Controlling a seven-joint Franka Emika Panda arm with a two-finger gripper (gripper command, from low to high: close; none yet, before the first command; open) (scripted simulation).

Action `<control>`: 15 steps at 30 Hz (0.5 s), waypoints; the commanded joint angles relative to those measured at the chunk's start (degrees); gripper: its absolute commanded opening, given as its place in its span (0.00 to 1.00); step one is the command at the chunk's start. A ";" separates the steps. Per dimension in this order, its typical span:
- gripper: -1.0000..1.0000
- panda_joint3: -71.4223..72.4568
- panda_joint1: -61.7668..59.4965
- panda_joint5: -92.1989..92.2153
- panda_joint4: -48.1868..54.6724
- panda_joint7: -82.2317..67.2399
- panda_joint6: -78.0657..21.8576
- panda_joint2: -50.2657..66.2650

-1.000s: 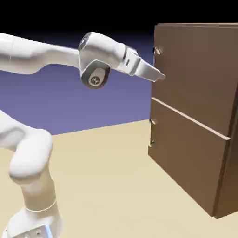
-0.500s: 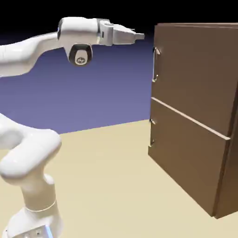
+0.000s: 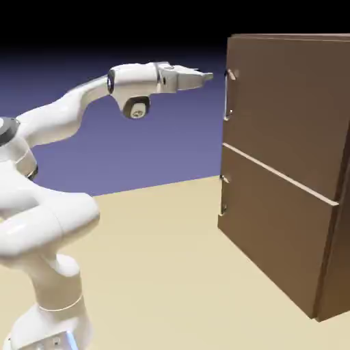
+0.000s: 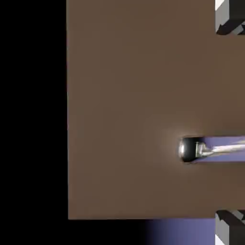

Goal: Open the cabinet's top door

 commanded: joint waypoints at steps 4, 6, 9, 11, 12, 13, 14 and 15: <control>0.50 3.32 -5.08 5.39 3.69 -1.53 -0.57 -2.11; 0.50 3.85 -9.07 6.47 7.32 -1.61 -0.97 -2.08; 0.00 4.21 -11.79 7.21 9.79 -1.66 -1.24 -2.05; 0.00 3.27 -10.23 9.67 7.78 -4.00 -2.87 -2.81; 0.00 2.32 -8.60 12.07 5.68 -6.32 -4.57 -3.58; 0.00 1.46 -7.02 14.04 3.61 -8.32 -6.21 -4.24; 0.00 0.66 -5.45 15.71 1.53 -10.12 -7.82 -4.84; 0.00 -0.13 -3.87 17.26 -0.55 -11.86 -9.43 -5.39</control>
